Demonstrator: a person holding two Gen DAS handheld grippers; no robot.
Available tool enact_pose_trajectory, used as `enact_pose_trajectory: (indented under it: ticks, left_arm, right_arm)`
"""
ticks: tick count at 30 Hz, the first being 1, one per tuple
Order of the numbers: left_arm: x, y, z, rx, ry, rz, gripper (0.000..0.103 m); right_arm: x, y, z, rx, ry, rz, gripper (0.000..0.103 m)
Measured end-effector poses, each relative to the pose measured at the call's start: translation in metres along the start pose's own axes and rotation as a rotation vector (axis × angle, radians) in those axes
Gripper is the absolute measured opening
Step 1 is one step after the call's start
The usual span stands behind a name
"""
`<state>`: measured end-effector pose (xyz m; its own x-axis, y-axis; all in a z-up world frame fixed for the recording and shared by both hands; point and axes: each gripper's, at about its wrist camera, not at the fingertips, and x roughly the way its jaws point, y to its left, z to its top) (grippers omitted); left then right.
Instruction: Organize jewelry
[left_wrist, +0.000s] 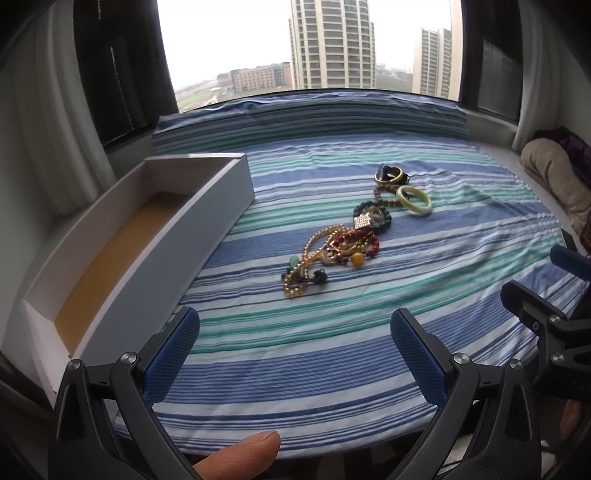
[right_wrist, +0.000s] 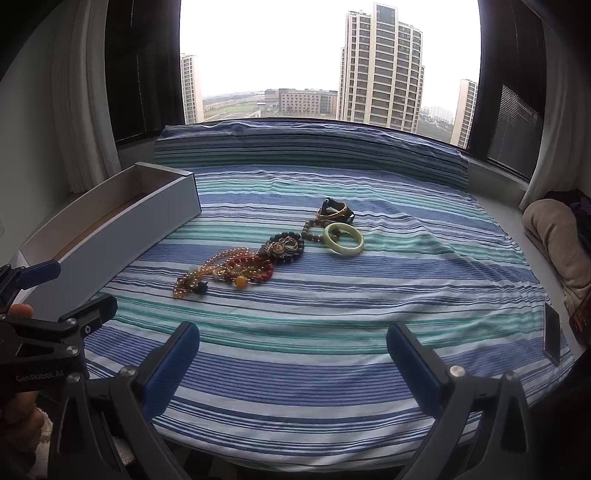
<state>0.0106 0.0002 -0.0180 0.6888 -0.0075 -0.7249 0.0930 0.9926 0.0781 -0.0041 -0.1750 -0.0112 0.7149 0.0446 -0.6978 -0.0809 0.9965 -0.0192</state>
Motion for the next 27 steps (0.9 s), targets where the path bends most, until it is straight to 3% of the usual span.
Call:
enact_pose_trajectory:
  ticks: [14,27]
  left_arm:
    - [0.006,0.001,-0.003,-0.004,0.021,0.018,0.103]
    - [-0.004,0.011,-0.006,0.012,-0.015,0.032,0.103]
  right_arm:
    - [0.002,-0.004,-0.004,-0.005,0.017,0.005,0.103]
    - [-0.011,-0.015,-0.001,-0.016,-0.046,0.017,0.103]
